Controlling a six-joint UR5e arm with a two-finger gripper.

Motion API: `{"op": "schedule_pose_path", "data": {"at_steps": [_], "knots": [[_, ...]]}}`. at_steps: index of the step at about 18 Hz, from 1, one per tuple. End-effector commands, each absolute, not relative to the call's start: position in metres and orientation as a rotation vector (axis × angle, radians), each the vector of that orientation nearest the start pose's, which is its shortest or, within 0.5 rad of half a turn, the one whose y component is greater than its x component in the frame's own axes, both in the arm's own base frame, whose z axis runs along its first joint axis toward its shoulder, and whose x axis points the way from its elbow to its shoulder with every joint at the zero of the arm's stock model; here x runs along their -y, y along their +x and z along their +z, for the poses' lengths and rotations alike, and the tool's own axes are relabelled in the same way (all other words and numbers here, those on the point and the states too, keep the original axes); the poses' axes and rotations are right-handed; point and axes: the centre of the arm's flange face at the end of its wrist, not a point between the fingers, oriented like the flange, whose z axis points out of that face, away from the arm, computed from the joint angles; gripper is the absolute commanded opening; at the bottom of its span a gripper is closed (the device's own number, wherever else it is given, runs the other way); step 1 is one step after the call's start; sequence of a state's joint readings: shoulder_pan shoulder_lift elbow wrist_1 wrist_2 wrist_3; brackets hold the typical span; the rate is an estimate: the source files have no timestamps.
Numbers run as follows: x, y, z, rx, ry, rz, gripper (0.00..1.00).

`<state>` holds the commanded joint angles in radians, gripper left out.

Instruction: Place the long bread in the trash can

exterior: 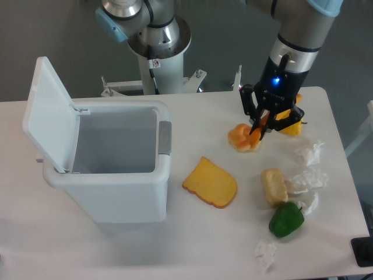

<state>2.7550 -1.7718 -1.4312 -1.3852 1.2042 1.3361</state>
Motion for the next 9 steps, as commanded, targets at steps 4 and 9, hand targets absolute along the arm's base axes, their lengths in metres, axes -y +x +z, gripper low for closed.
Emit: {"op": "schedule_pose_path", "data": {"at_steps": [4,9], "knots": [[-0.3769,-0.4798,0.4753,-0.239,-2.743,0.009,0.26],[-0.3767,-0.4808,0.4785,-0.236,-2.739,0.016,0.26]]}}
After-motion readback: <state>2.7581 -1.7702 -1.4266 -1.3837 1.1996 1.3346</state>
